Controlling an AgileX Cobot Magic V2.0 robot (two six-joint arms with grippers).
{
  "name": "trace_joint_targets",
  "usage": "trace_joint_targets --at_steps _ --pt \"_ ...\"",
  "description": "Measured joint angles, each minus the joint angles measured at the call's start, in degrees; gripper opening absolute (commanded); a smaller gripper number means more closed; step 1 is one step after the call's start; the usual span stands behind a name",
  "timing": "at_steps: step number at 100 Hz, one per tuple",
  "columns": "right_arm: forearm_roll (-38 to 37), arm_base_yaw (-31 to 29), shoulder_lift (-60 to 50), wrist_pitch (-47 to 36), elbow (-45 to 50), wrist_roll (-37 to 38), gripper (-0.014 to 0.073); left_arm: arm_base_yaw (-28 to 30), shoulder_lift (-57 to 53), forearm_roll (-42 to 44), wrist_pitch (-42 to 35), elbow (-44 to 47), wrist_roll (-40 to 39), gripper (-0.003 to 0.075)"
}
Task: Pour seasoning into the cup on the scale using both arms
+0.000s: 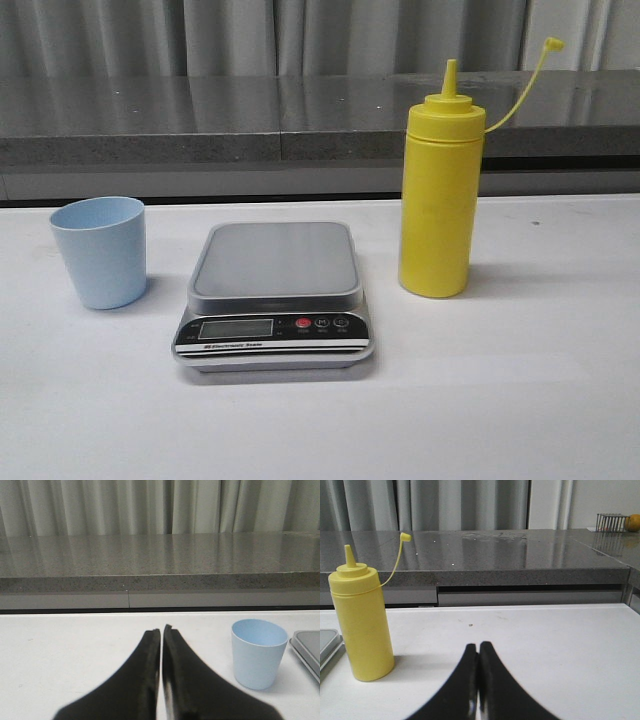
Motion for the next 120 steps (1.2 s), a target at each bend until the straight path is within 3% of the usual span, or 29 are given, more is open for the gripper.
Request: trace_joint_targets --at_steps 32,55,74,98,120 --pt "0.00 0.00 0.00 0.00 0.00 0.00 -0.0068 0.00 0.00 -0.57 -0.33 -0.45 0.00 0.0010" --pt "0.00 0.00 0.00 0.00 0.00 0.00 -0.0068 0.00 1.55 -0.57 5.87 -7.68 0.00 0.0010" --pt "0.00 0.00 0.00 0.00 0.00 0.00 -0.0068 0.00 8.68 -0.57 8.55 -15.33 0.00 0.0010" --pt "0.00 0.00 0.00 0.00 0.00 0.00 -0.0068 0.00 21.58 -0.57 19.11 -26.86 1.69 0.0010" --pt "0.00 0.00 0.00 0.00 0.00 0.00 -0.0068 0.00 33.55 -0.46 23.51 -34.73 2.42 0.0012"
